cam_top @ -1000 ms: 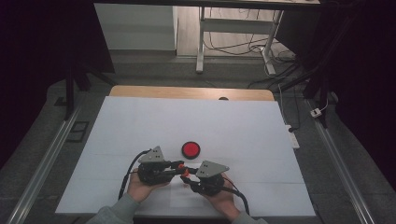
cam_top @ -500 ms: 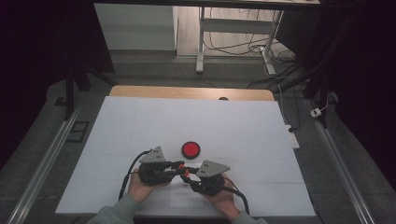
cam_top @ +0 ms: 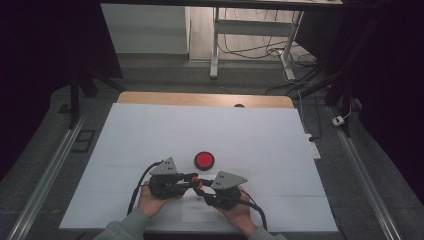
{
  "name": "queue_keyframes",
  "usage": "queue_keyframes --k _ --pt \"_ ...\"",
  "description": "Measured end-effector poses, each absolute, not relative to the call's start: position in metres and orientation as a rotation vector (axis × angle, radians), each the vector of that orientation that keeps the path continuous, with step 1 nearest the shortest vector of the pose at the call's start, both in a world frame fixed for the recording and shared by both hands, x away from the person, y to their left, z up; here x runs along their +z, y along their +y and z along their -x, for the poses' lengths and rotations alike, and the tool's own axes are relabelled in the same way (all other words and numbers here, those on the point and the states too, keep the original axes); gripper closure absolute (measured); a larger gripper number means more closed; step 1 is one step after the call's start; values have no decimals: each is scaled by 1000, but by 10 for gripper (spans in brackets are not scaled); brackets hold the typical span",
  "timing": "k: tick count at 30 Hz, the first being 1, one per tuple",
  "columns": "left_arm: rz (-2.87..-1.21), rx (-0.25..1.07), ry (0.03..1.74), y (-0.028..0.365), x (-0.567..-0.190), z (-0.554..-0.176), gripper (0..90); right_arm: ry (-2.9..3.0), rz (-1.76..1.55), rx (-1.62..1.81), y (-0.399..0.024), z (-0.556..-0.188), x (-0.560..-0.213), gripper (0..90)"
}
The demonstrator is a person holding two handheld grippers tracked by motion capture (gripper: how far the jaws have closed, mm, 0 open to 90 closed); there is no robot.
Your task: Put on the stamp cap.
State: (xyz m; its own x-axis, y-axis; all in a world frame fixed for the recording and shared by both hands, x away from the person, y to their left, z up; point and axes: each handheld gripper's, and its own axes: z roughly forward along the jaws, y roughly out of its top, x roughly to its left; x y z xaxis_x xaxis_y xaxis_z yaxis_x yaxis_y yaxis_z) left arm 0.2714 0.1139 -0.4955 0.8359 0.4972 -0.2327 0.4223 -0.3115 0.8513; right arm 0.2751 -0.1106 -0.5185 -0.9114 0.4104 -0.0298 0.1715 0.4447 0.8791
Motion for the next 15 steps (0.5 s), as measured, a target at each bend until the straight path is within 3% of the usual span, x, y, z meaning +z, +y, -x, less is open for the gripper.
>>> queue_keyframes --k 15 --pt "-1947 98 689 111 -501 -270 729 2474 -513 1440 -111 -275 -519 649"
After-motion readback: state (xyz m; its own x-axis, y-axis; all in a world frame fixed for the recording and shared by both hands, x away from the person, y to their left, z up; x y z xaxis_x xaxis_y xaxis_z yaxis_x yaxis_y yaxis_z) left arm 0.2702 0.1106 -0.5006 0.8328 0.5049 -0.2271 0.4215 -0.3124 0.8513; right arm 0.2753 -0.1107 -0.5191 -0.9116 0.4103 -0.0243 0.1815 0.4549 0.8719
